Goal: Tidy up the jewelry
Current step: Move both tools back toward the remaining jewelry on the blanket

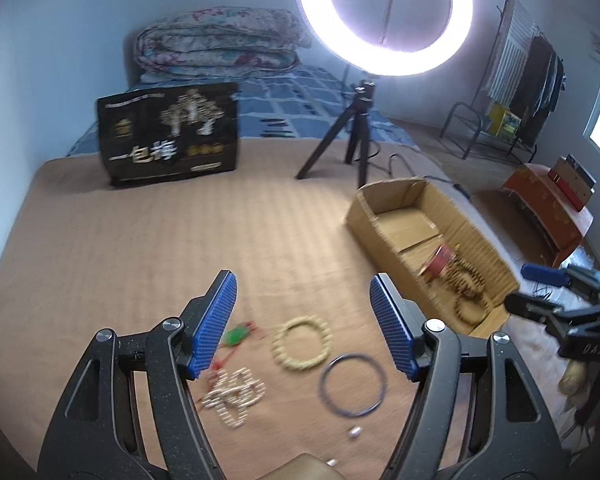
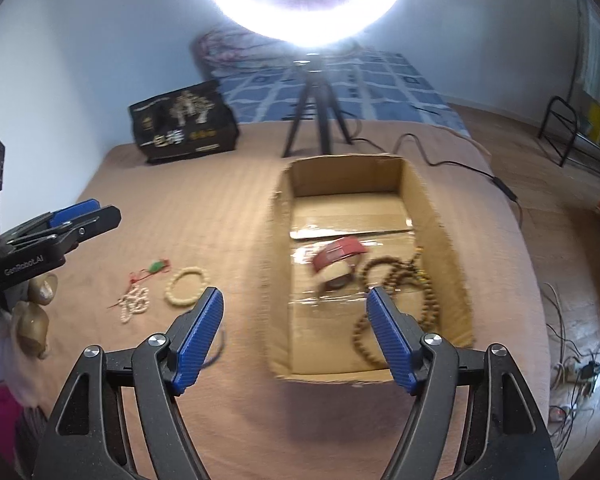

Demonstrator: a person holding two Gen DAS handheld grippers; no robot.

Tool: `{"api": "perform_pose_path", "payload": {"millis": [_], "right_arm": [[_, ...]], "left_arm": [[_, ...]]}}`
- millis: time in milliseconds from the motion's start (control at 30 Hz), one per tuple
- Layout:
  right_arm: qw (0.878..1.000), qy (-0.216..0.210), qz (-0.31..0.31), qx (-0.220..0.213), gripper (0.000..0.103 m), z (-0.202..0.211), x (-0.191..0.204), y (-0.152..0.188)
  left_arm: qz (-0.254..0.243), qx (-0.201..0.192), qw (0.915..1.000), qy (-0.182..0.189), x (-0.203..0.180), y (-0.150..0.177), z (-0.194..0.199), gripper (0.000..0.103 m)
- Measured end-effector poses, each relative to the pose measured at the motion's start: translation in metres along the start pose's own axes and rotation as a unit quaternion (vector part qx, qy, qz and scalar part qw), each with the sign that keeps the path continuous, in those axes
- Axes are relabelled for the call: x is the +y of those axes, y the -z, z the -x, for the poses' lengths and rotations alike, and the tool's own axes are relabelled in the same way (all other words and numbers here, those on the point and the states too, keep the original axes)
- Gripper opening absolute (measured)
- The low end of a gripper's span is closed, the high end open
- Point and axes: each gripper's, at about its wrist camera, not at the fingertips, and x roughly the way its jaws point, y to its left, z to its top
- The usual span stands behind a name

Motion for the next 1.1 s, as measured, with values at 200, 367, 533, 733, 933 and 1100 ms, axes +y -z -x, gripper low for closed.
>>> {"api": "perform_pose_path", "payload": {"millis": [200, 367, 533, 733, 933, 1100], "right_arm": [[0.999, -0.02, 0.028, 0.018, 0.076, -0.009, 0.031, 0.007], [0.998, -0.031, 0.048, 0.038, 0.076, -0.024, 0.053, 0.013], [0.996, -0.042, 0.044, 0.066, 0.076, -0.044, 0.063, 0.018], [0.994, -0.048, 0.048, 0.089, 0.076, -0.062, 0.07, 0.025], [0.992, -0.044, 0.059, 0.099, 0.076, -0.072, 0.073, 0.031], [0.991, -0.051, 0.058, 0.105, 0.076, -0.079, 0.075, 0.028]], "left_arm": [[0.013, 0.014, 0.9997, -0.013, 0.037, 0.021, 0.012, 0.071], [0.038, 0.031, 0.9988, -0.01, 0.058, 0.039, 0.011, 0.071], [0.062, 0.058, 0.9964, 0.006, 0.07, 0.061, 0.001, 0.071], [0.051, 0.073, 0.9957, 0.023, 0.066, 0.086, -0.007, 0.071], [0.031, 0.082, 0.9957, 0.028, 0.062, 0.093, -0.017, 0.062], [0.049, 0.081, 0.995, 0.033, 0.07, 0.092, -0.023, 0.061]]}}
